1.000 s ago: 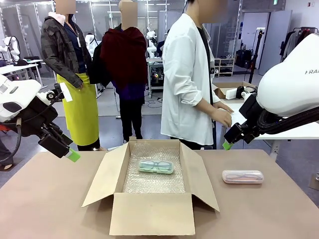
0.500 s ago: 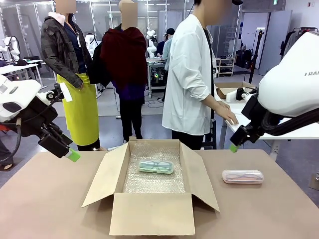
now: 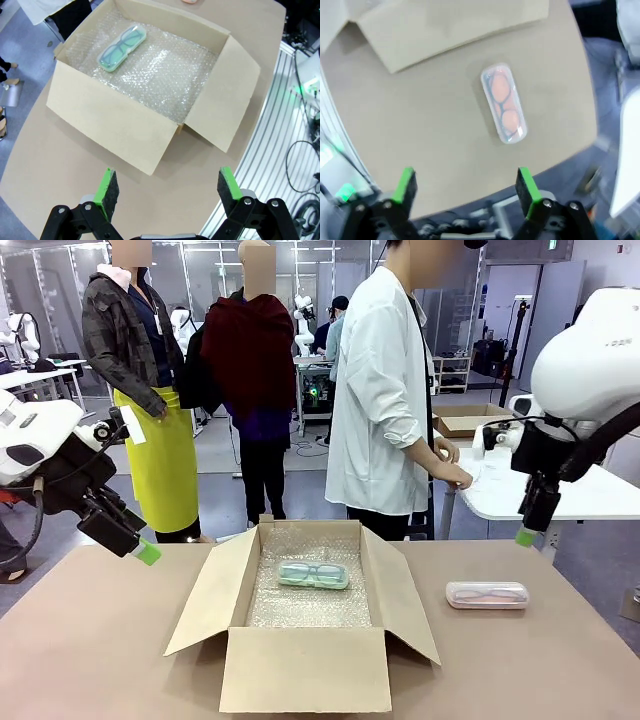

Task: Pack the glasses set securely to prepare it for shipping.
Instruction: Put the Glasses case from the right side of the table into the Package Box.

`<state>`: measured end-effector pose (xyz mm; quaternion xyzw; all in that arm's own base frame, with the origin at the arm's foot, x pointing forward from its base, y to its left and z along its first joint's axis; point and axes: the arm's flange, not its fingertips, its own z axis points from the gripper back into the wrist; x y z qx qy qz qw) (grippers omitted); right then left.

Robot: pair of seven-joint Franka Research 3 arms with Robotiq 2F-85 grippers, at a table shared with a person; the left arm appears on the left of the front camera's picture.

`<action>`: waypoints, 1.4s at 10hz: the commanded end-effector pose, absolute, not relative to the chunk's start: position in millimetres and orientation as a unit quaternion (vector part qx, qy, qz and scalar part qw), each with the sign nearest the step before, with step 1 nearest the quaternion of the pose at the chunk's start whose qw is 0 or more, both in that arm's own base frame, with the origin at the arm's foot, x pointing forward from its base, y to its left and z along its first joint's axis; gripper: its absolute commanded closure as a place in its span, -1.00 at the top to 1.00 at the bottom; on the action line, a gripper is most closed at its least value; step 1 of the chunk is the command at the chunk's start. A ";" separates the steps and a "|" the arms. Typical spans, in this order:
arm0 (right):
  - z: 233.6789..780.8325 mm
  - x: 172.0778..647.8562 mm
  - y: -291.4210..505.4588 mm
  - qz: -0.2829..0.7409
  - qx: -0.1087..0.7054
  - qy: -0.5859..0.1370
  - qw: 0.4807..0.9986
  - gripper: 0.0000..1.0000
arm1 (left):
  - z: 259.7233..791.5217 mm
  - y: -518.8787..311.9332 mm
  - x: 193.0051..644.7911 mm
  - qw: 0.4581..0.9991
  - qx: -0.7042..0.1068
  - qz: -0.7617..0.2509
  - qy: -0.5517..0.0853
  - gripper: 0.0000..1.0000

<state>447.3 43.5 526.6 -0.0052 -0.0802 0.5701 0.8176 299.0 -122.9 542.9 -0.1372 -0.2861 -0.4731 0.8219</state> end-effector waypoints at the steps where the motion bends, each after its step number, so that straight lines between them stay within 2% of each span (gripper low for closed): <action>1: 516.3 470.0 43.0 0.671 -0.057 -0.088 0.734 1.00 | 542.9 -122.2 299.1 0.818 -0.145 -0.474 -0.291 1.00; 3: 499.7 479.1 50.0 0.710 -0.041 -0.065 0.700 1.00 | 542.9 -122.2 299.1 0.818 -0.145 -0.474 -0.291 1.00; 4: 499.4 480.5 53.0 0.685 -0.029 -0.086 0.723 1.00 | 542.9 -122.2 299.1 0.818 -0.145 -0.474 -0.291 1.00; 5: 502.2 475.3 52.8 0.699 -0.034 -0.065 0.712 1.00 | 542.9 -122.2 299.1 0.818 -0.145 -0.474 -0.291 1.00; 8: 497.4 479.1 53.7 0.699 -0.036 -0.065 0.711 1.00 | 542.9 -122.2 299.1 0.818 -0.145 -0.474 -0.291 1.00; 10: 464.0 508.3 39.7 0.696 -0.055 -0.054 0.714 1.00 | 542.9 -122.2 299.1 0.818 -0.145 -0.474 -0.291 1.00; 11: 443.2 520.4 35.6 0.714 -0.036 -0.075 0.695 1.00 | 542.9 -122.2 299.1 0.818 -0.145 -0.474 -0.291 1.00; 14: 389.5 549.3 31.0 0.705 -0.005 -0.069 0.706 1.00 | 542.9 -122.2 299.1 0.818 -0.145 -0.474 -0.291 1.00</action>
